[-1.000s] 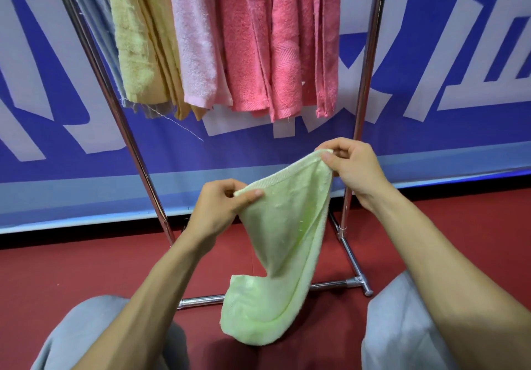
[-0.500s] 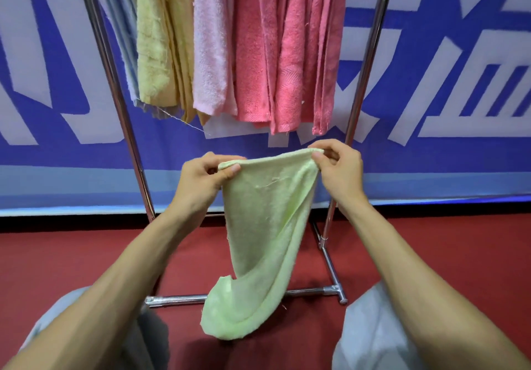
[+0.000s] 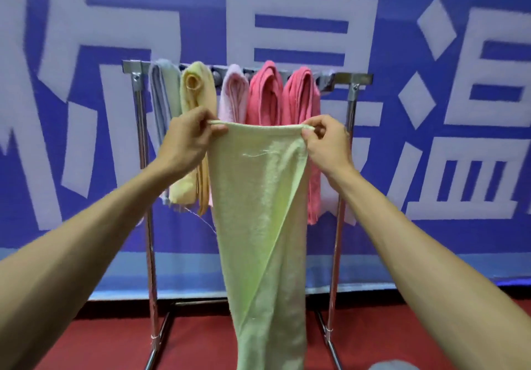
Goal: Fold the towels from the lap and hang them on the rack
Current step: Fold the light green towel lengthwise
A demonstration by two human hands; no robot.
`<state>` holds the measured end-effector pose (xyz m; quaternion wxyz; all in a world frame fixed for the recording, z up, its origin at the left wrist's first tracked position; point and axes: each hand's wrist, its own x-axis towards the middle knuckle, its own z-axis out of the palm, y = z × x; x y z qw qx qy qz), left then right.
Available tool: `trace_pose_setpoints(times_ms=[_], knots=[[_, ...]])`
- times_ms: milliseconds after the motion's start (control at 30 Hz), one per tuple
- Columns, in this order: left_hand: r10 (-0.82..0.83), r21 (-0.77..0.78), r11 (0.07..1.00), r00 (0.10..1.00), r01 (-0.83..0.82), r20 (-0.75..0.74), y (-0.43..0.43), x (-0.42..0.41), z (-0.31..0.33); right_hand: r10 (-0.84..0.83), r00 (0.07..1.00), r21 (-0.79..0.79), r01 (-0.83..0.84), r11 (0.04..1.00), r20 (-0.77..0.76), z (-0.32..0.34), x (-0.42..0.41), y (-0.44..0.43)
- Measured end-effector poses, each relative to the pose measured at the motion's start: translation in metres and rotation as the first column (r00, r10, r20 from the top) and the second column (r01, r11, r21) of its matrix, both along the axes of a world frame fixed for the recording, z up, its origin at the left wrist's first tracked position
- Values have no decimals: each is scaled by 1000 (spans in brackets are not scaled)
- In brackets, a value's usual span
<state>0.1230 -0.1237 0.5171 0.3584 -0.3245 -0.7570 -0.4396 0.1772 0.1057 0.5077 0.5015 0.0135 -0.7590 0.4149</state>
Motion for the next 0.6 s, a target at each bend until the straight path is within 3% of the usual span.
trace_pose_setpoints(times_ms=[100,200,333,500,600], knots=[[-75,34,997,997,75,2,-2,4,26,-1,998,7,1,1000,-61,36,8,-2],[-25,-100,994,993,37,118,4,6,23,-69,997,104,64,993,44,41,10,-5],[-44,100,995,975,22,218,6,-1,16,-40,999,123,43,992,-24,38,12,-10],[22,246,967,986,-63,166,17,3,14,-68,997,86,65,994,38,21,1,-6],[48,233,968,977,-97,208,21,-1,4,-73,995,53,69,996,71,6,-4,-5]])
